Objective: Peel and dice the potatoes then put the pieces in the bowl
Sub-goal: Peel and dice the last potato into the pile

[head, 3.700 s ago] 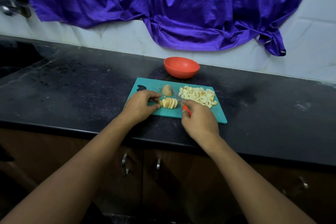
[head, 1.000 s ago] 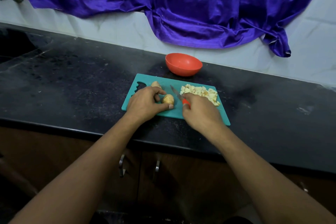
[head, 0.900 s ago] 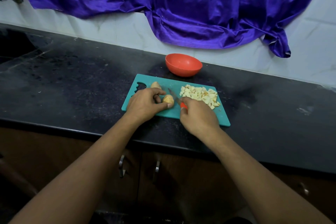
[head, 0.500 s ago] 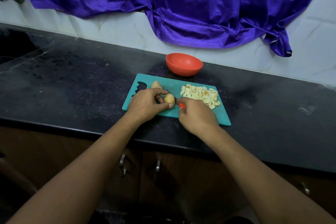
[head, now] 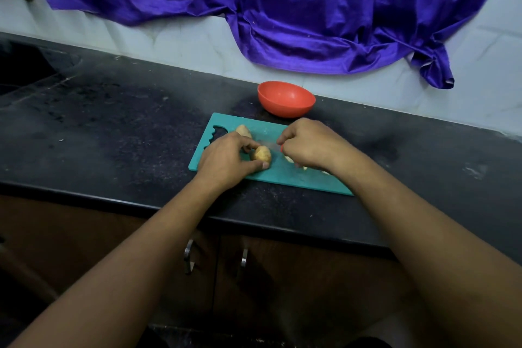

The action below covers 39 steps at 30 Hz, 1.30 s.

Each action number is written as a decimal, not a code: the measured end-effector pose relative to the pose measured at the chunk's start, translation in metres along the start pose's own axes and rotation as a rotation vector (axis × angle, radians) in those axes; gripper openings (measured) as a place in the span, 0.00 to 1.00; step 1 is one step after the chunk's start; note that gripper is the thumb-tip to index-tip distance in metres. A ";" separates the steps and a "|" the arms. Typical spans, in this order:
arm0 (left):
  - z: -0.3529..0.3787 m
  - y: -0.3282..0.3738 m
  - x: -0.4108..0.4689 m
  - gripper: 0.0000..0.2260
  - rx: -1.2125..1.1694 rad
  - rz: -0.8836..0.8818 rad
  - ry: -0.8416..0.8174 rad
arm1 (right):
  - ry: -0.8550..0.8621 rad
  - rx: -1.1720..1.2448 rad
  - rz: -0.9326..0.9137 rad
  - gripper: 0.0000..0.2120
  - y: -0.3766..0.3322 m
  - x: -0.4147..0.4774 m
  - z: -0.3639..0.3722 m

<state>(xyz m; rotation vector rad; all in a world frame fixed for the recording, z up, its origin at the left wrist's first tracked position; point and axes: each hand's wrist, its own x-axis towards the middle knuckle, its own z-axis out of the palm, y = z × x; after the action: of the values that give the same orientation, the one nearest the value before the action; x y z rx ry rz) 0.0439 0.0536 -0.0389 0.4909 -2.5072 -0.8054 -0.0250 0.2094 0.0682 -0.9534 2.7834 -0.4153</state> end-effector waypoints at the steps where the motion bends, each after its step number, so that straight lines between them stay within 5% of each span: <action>1: 0.000 0.000 0.000 0.18 -0.002 0.000 0.006 | -0.023 -0.013 0.004 0.14 -0.003 0.003 -0.001; 12: 0.001 0.000 0.000 0.19 0.024 -0.014 0.022 | -0.116 -0.165 -0.020 0.08 -0.033 0.016 -0.024; 19: 0.004 -0.001 0.001 0.17 0.022 -0.014 0.025 | 0.018 -0.151 -0.070 0.08 -0.022 0.005 0.007; 30: 0.005 -0.003 0.004 0.17 0.006 0.018 0.038 | 0.233 -0.130 -0.099 0.20 0.002 -0.037 0.076; 36: 0.004 -0.002 0.003 0.18 -0.002 -0.025 0.039 | 0.194 -0.278 -0.125 0.30 0.002 -0.052 0.085; 39: 0.002 -0.001 0.002 0.18 -0.012 -0.033 0.033 | 0.173 -0.194 -0.116 0.27 0.010 -0.050 0.078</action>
<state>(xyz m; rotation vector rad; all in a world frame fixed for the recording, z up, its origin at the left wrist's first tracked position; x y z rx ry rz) 0.0411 0.0526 -0.0408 0.5392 -2.4683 -0.8175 0.0274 0.2316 -0.0049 -1.1791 2.9769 -0.2579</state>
